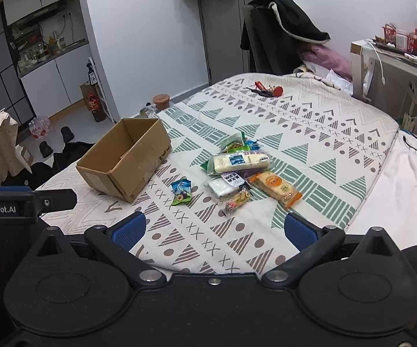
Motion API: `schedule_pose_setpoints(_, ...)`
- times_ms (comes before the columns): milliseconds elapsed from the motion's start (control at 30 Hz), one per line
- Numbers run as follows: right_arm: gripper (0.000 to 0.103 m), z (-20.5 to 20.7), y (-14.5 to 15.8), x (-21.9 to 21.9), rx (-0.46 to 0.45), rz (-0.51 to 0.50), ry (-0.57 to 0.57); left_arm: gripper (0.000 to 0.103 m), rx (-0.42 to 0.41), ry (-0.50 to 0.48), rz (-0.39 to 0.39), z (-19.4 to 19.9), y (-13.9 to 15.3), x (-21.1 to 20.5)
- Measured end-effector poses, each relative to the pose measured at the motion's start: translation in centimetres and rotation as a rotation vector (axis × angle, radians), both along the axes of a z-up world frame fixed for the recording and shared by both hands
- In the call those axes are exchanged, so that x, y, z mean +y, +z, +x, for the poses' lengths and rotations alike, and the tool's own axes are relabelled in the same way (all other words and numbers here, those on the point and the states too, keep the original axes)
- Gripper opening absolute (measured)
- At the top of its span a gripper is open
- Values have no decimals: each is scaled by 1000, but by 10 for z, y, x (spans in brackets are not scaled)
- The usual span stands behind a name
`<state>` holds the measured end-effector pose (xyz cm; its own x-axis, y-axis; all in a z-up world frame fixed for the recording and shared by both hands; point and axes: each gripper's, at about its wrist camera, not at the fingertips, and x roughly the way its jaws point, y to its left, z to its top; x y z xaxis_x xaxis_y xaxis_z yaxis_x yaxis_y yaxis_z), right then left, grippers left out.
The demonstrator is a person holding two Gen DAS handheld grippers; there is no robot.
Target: Organize snacks
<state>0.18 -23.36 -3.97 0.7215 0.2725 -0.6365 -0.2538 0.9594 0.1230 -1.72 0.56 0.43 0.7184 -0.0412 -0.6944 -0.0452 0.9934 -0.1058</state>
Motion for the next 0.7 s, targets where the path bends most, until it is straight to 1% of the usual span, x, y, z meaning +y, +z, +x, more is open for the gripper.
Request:
schedule_pose_setpoints(133,103,1,-24,0,82,49,-3,103,-2,-25,24,-2,-1,-4)
schedule_pose_setpoints(167,102,0,-27,2,86,50,5,103,-4,-23,30,-3,-2,-4)
schedule_pose_setpoints(333,103,-9,-25,10,33,15,26,103,17,-21,10,0,-13,0)
schedule_pose_setpoints(567,103,2,-27,2,46,41,-9,103,38,-15,-10,9,-25,3)
schedule_pose_setpoints(700,102,8,-28,1,39,35,-22,103,51,4,-36,16,-30,9)
